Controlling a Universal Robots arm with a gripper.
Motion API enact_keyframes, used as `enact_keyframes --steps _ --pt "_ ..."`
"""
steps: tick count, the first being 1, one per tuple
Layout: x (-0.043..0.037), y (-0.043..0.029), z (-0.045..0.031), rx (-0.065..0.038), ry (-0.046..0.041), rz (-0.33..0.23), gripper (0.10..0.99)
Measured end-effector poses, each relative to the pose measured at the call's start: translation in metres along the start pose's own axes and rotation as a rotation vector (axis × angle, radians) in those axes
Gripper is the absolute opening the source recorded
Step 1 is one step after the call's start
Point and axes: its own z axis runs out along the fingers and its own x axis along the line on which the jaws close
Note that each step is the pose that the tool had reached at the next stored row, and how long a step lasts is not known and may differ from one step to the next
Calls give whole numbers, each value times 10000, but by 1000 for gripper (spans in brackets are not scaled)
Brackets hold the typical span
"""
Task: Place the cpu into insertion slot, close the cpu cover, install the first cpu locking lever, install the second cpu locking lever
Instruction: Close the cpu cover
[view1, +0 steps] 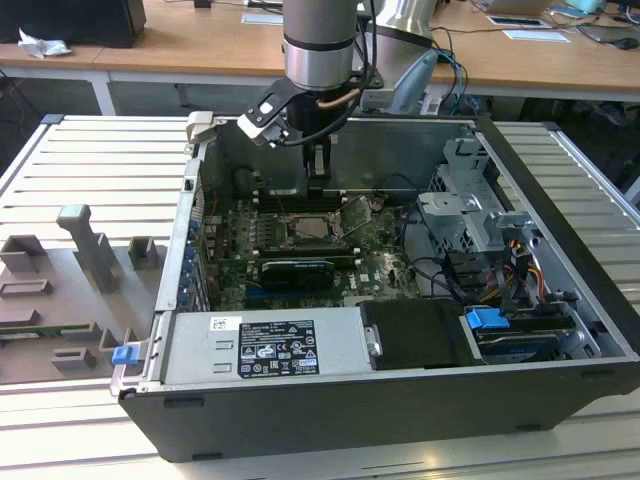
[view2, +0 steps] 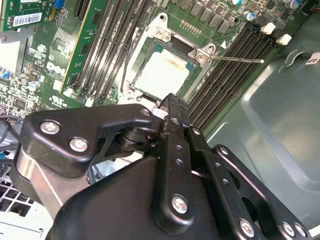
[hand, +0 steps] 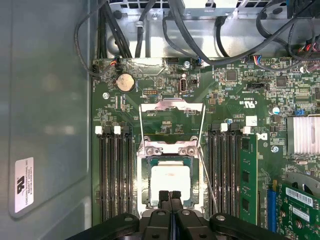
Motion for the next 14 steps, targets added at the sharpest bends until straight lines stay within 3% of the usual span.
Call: enact_keyframes --steps 14 --pt "13 4 -92 0 0 0 106"
